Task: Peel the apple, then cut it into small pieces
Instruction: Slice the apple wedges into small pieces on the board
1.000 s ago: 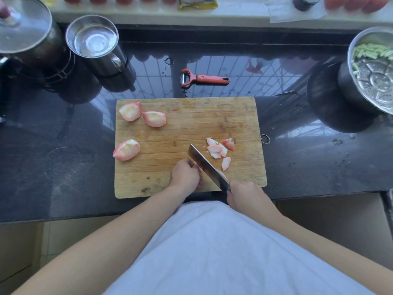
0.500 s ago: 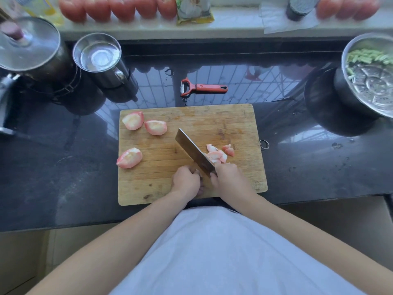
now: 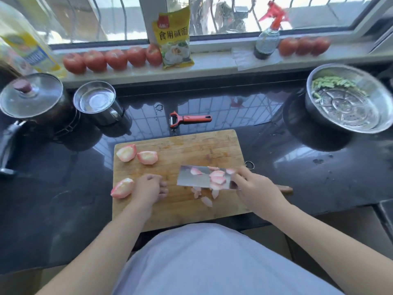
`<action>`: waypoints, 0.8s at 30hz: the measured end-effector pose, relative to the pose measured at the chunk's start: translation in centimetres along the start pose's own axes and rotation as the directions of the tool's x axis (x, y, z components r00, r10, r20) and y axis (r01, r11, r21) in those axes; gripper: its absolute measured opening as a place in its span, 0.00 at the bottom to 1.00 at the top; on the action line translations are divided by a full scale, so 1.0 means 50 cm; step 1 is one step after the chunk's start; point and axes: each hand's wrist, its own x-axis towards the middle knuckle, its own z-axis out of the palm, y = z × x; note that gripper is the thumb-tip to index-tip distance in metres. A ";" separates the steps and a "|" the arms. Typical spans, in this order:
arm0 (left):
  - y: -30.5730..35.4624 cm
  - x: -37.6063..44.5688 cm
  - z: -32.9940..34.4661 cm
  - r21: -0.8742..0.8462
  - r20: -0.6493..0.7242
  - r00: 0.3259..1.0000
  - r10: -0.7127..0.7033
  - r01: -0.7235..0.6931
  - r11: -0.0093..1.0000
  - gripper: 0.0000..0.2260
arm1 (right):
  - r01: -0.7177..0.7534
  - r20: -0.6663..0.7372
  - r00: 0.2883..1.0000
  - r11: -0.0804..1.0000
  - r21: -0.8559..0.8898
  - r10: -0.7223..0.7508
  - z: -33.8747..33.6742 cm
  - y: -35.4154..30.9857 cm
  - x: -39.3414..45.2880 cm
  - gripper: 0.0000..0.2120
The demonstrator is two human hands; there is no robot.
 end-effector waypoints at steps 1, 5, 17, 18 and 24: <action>0.009 -0.012 -0.019 0.060 -0.041 0.995 0.090 -0.087 0.994 0.08 | 0.030 -0.005 1.000 0.999 -0.039 -0.030 0.018 -0.002 -0.002 0.11; 0.011 -0.092 -0.001 0.401 0.294 0.768 0.569 -0.640 0.656 0.06 | 0.032 -0.115 0.993 0.999 -0.031 -0.035 0.013 -0.043 0.011 0.12; -0.036 -0.057 0.083 0.353 0.668 0.459 0.586 -0.889 0.293 0.07 | 0.051 -0.291 0.955 0.997 -0.059 -0.067 -0.025 -0.089 0.001 0.20; -0.036 -0.058 0.081 0.357 0.669 0.441 0.598 -0.897 0.261 0.08 | 0.040 -0.268 0.962 0.998 -0.050 -0.052 -0.023 -0.089 -0.001 0.21; -0.040 -0.059 0.062 0.304 0.704 0.297 0.646 -0.947 0.103 0.11 | -0.001 -0.211 0.977 0.999 -0.035 -0.006 -0.027 -0.088 0.001 0.23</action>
